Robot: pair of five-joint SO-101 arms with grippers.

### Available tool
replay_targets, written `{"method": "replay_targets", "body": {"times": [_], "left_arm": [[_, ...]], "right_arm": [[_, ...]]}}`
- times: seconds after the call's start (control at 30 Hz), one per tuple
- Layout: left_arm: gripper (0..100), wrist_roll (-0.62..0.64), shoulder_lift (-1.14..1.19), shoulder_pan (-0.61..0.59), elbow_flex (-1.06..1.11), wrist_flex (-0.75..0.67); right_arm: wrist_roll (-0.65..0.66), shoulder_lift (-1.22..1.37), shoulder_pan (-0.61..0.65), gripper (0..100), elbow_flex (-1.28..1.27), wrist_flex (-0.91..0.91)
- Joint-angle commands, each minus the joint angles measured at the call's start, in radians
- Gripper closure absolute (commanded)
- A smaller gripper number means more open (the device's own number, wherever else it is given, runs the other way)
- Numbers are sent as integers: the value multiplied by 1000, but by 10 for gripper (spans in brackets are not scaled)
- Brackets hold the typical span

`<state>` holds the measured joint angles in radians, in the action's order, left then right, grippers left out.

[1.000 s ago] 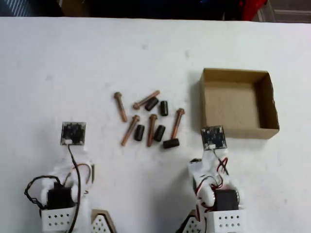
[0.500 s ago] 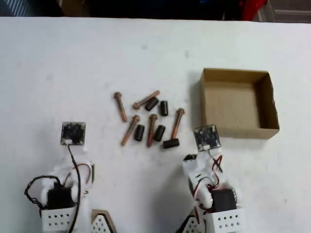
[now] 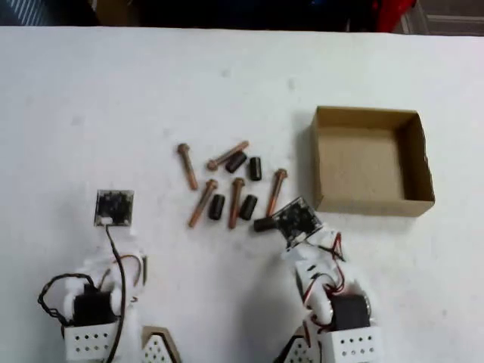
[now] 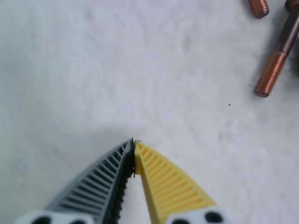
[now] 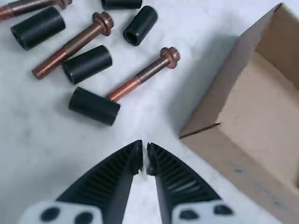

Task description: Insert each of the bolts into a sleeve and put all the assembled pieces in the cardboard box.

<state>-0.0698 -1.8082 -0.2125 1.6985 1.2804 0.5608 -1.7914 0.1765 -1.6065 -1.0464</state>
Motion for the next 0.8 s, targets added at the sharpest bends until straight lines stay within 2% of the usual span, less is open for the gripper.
{"method": "replay_targets", "body": {"times": [0.0,0.13,0.27,0.33,0.77], "left_arm": [[977,3,-15,-4,-5,8],[977,3,-15,-4,-5,8],[977,3,-15,-4,-5,8],[977,3,-15,-4,-5,8],[977,3,-15,-4,-5,8]], "right_arm": [[20,-2,-12,981,150,-13],[21,1,-12,957,284,-96],[21,15,-12,889,371,-110],[20,64,-12,894,410,-110],[20,771,-12,897,806,-108]]}}
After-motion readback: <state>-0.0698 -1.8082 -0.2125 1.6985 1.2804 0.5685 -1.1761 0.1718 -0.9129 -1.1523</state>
